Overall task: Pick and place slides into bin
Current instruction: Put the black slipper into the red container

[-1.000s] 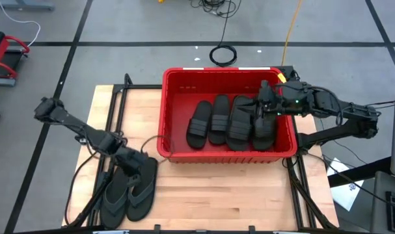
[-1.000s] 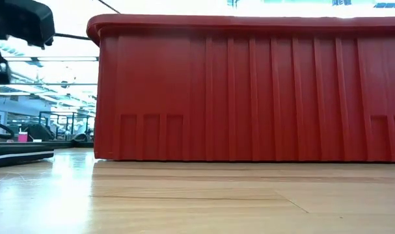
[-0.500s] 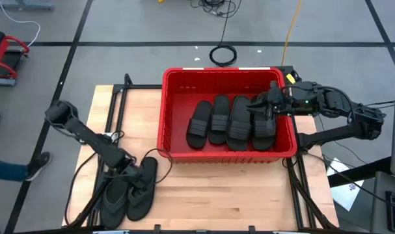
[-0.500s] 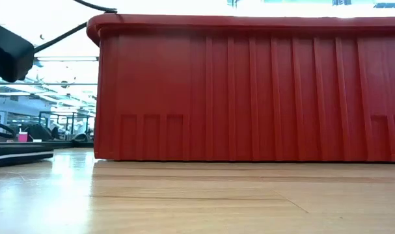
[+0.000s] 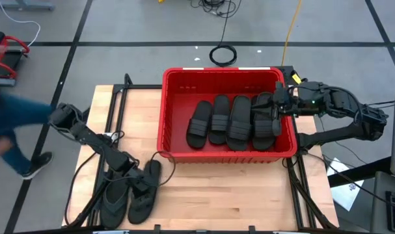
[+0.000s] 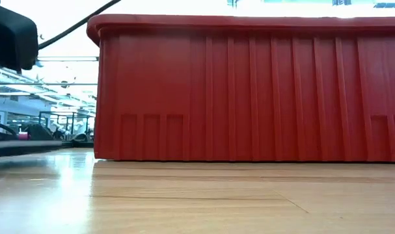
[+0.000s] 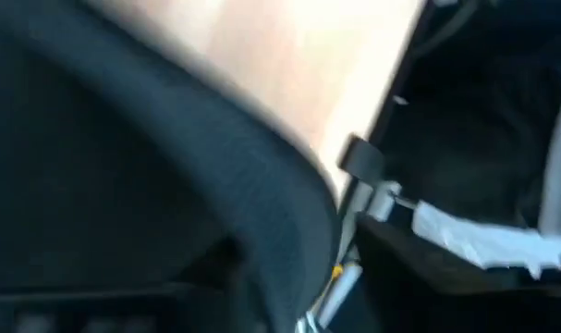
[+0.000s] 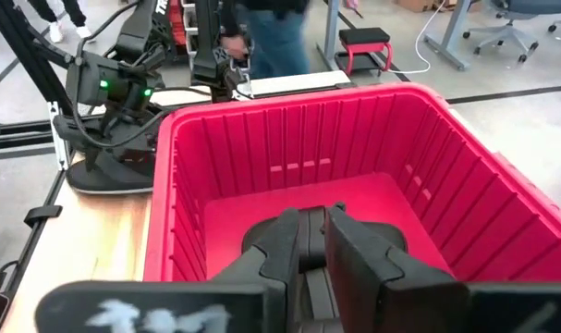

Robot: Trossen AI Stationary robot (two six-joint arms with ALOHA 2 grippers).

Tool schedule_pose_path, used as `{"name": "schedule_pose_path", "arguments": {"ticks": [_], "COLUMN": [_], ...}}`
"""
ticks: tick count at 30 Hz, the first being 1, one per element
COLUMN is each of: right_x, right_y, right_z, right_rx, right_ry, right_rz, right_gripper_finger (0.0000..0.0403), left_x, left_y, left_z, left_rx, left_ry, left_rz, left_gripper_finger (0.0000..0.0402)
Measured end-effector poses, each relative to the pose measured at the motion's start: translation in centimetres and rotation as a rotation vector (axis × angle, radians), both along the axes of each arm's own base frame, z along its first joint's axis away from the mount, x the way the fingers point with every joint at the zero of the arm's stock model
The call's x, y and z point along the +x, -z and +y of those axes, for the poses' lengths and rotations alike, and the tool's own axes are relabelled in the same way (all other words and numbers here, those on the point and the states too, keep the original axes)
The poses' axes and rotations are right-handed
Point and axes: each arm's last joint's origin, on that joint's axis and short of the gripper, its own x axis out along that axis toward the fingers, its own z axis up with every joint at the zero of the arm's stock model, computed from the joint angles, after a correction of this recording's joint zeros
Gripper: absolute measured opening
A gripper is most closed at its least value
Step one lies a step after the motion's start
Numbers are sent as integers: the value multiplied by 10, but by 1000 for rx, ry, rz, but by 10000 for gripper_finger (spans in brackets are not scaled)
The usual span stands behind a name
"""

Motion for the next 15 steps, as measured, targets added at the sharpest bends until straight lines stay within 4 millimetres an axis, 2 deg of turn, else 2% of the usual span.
{"name": "schedule_pose_path", "arguments": {"ticks": [3,4,7,10,15], "right_x": [0,-1,-1,0,0], "right_y": [0,0,-1,0,0], "right_z": [0,0,0,0,0], "right_rx": [-2,-2,-3,-3,-6], "right_ry": [-1,-1,-1,-1,-1], "right_rz": [-2,-4,-5,-4,-4], "right_gripper_finger": [48,48,48,47,48], "left_x": [0,0,1,1,-7], "left_y": [-4,-6,-16,-41,-77], "left_z": [-2,-3,-6,-12,-12], "left_rx": [-59,-85,-172,-254,-292], "left_ry": [43,54,87,113,84], "left_rz": [-4,0,-48,-154,-272], "left_gripper_finger": [52,26,15,4,1]}}
